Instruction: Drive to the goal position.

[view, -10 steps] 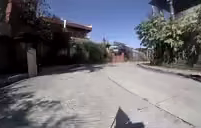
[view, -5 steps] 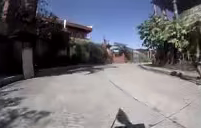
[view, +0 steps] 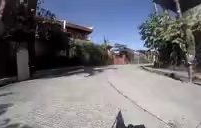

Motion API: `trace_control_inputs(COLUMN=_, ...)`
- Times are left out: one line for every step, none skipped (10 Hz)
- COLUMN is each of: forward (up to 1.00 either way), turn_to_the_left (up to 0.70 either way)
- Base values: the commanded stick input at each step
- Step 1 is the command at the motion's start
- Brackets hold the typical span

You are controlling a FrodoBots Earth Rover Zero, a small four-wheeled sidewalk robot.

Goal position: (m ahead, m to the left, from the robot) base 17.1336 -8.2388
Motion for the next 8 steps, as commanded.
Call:
trace_control_inputs(forward=0.70, turn_to_the_left=-0.03)
trace_control_inputs(forward=0.70, turn_to_the_left=-0.03)
trace_control_inputs(forward=0.70, turn_to_the_left=-0.03)
trace_control_inputs(forward=0.70, turn_to_the_left=-0.03)
trace_control_inputs(forward=0.70, turn_to_the_left=-0.03)
trace_control_inputs(forward=0.70, turn_to_the_left=-0.03)
trace_control_inputs(forward=0.70, turn_to_the_left=-0.03)
trace_control_inputs(forward=0.70, turn_to_the_left=-0.03)
